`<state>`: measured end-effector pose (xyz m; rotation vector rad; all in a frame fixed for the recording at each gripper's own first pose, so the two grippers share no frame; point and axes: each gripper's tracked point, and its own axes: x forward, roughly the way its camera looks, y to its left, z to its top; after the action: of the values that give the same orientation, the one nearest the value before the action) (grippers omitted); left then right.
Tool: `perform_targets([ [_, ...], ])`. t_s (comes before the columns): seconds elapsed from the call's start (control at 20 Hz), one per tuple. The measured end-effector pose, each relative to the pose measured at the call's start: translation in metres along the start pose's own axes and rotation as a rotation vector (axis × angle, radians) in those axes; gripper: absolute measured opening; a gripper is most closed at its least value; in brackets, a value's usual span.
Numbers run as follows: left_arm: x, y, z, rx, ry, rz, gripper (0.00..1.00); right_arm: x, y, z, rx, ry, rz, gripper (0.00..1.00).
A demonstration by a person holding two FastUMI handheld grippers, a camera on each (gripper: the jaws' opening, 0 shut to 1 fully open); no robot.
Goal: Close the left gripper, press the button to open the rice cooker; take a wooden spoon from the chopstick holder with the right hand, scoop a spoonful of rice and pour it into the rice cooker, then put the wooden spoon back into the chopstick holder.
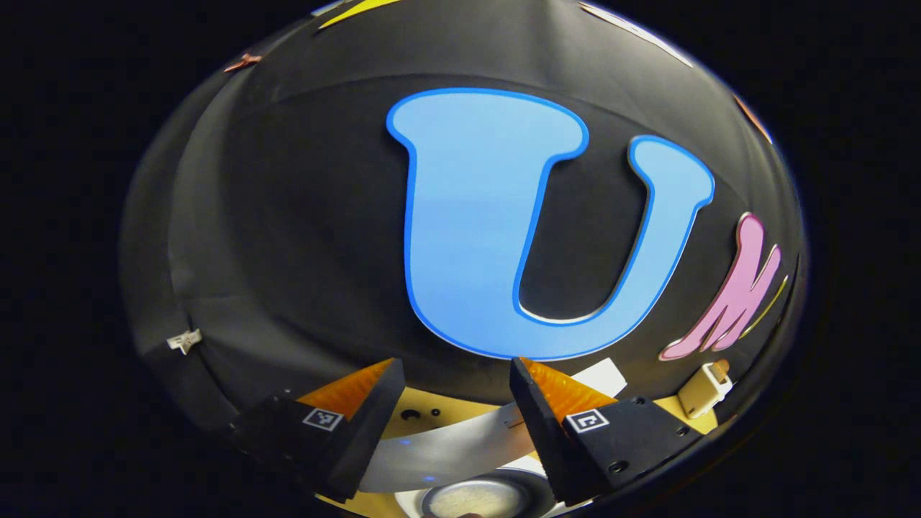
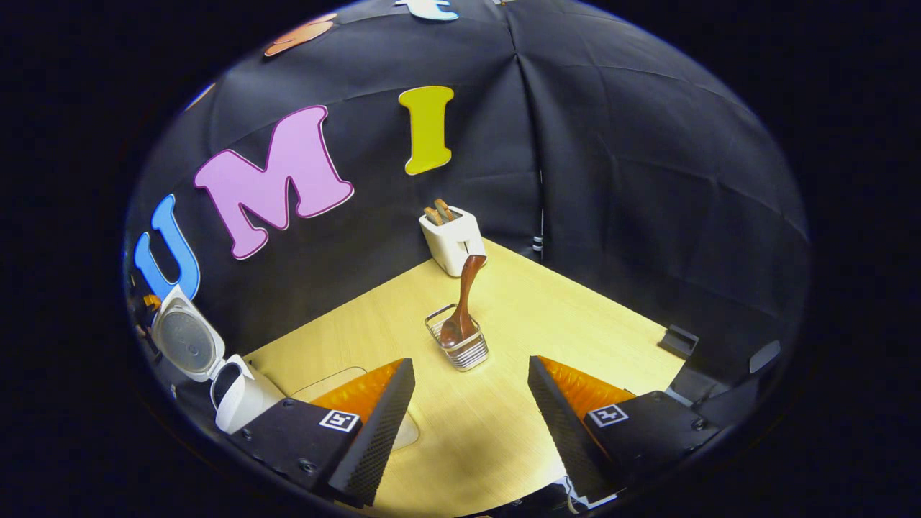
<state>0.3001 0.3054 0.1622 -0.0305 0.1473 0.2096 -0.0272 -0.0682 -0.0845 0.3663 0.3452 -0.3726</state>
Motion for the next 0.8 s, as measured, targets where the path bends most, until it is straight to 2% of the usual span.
perform_targets([
  [0.4, -0.048, -0.035, -0.035, -0.072, 0.107, -0.027, 0.97, 0.021, 0.023, -0.018, -0.041, 0.061, 0.098, 0.99],
  [0.65, -0.092, -0.06, -0.091, -0.109, 0.202, -0.049, 0.97, 0.033, 0.027, -0.032, -0.044, 0.108, 0.152, 0.99],
  [0.8, -0.111, -0.07, -0.125, -0.1, 0.204, -0.012, 0.96, 0.039, 0.028, -0.041, -0.045, 0.138, 0.181, 0.99],
])
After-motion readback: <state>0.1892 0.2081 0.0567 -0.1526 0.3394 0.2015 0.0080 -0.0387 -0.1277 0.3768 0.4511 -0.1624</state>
